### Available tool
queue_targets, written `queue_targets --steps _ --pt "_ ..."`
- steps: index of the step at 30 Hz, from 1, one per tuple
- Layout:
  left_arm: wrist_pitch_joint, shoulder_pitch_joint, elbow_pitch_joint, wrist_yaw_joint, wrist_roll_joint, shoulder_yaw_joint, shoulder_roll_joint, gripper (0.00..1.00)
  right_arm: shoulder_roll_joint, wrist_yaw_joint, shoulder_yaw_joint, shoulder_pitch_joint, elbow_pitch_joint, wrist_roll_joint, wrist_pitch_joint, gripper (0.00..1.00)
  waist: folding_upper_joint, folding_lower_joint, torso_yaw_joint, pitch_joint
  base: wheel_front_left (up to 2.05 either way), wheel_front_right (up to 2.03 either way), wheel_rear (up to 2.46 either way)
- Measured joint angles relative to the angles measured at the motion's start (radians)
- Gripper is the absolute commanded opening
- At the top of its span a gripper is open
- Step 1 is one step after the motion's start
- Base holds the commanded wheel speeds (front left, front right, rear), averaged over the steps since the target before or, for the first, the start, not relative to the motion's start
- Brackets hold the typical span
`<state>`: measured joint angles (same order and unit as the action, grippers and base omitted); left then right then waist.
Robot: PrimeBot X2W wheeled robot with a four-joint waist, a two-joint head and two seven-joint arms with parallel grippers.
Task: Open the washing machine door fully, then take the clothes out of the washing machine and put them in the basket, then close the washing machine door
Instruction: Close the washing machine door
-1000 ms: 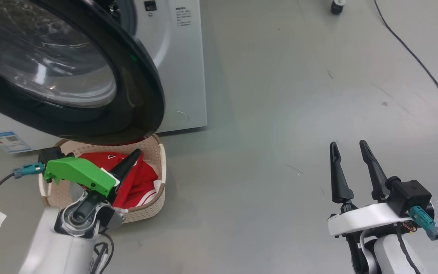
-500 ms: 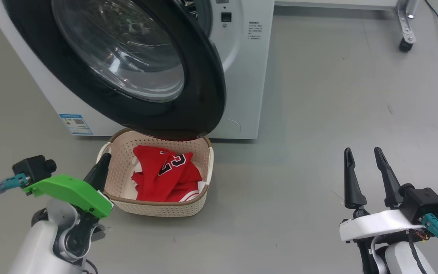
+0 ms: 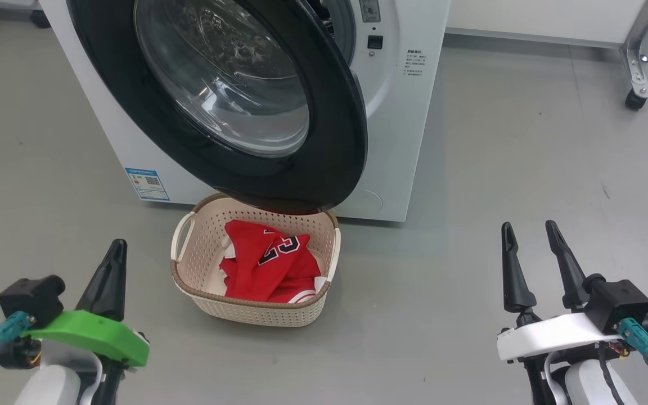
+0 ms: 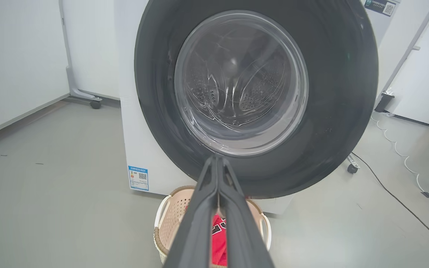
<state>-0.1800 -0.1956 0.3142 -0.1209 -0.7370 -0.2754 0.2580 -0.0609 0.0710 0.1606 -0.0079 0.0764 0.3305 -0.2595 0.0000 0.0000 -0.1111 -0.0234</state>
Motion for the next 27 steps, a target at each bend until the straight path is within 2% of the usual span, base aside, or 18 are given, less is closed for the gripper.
queue_targets --steps 5,6,7,8,16,27 --pt "-0.069 0.030 -0.006 0.002 0.048 -0.007 0.002 0.00 0.002 0.007 0.002 0.006 0.000 0.000 0.000 1.00 0.0000 0.0000 0.002 0.003 0.00 0.00 0.00" --pt "-0.069 0.037 -0.006 0.006 0.052 -0.006 0.001 0.28 0.002 0.007 0.002 0.009 0.000 0.000 0.000 1.00 0.0000 0.0000 0.002 0.004 0.00 0.00 0.00" --pt "-0.068 0.045 -0.006 0.012 0.060 -0.007 0.002 0.70 0.003 0.007 0.002 0.013 0.000 0.000 0.000 1.00 0.0000 0.0000 0.003 0.004 0.00 0.00 0.00" --pt "-0.068 0.053 -0.006 0.016 0.074 -0.009 0.002 1.00 0.004 0.007 0.002 0.016 0.000 0.000 0.000 1.00 0.0000 0.0000 0.004 0.004 0.00 0.00 0.00" --pt "-0.068 0.080 -0.011 0.042 0.127 -0.021 -0.001 1.00 0.005 0.007 0.002 0.017 0.001 0.000 0.000 1.00 0.0000 0.0000 0.009 0.002 0.00 0.00 0.00" --pt "-0.069 0.088 -0.035 0.050 0.145 -0.016 -0.026 1.00 0.009 0.010 0.002 0.017 0.001 -0.008 0.000 1.00 0.0000 0.0001 0.010 0.000 0.00 0.00 0.00"
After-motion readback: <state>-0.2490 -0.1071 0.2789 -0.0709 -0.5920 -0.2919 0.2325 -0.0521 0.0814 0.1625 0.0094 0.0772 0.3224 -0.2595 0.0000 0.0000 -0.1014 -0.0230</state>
